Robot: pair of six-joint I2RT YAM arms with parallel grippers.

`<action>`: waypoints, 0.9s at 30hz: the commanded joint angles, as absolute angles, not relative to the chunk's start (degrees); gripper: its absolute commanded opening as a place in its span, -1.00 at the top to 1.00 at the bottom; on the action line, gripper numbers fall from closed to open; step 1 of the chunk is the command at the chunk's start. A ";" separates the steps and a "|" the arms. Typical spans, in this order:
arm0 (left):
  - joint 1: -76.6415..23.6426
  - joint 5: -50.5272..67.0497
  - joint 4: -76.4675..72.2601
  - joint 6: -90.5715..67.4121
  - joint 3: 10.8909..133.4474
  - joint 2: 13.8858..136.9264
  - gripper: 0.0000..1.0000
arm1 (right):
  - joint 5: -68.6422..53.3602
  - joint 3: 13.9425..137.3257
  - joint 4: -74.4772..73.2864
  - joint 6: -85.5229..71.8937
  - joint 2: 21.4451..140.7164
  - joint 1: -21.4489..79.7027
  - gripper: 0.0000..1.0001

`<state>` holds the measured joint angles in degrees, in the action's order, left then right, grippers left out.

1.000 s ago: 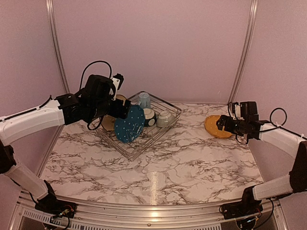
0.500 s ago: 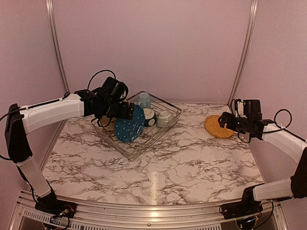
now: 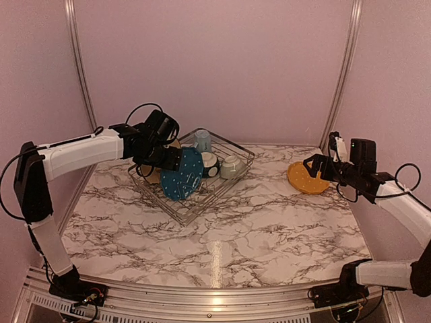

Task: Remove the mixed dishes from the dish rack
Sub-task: Grab the plate from the dish rack.

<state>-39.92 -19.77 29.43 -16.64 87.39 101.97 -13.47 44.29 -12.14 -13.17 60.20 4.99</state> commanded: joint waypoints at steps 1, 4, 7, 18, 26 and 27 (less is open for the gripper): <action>-39.55 -20.08 32.34 -13.15 89.96 104.00 -0.51 | -16.18 44.27 -10.11 -12.13 59.46 5.22 -0.97; -39.54 -21.58 33.21 -12.04 91.39 105.33 -0.38 | -15.99 44.38 -10.27 -11.83 59.42 5.19 -0.97; -39.54 -21.70 33.25 -11.52 91.97 105.89 -0.22 | -15.38 44.17 -10.25 -11.98 59.09 5.17 -0.97; -39.24 -17.52 34.49 -8.21 94.68 107.83 0.29 | -16.44 43.96 -9.73 -12.68 59.46 5.24 -0.97; -39.26 -16.96 39.06 -5.14 99.16 109.84 0.65 | -15.91 44.15 -10.28 -12.82 58.84 5.25 -0.97; -39.35 -17.46 39.82 -4.69 99.75 110.00 0.68 | -15.91 44.12 -10.33 -12.90 58.80 5.19 -0.97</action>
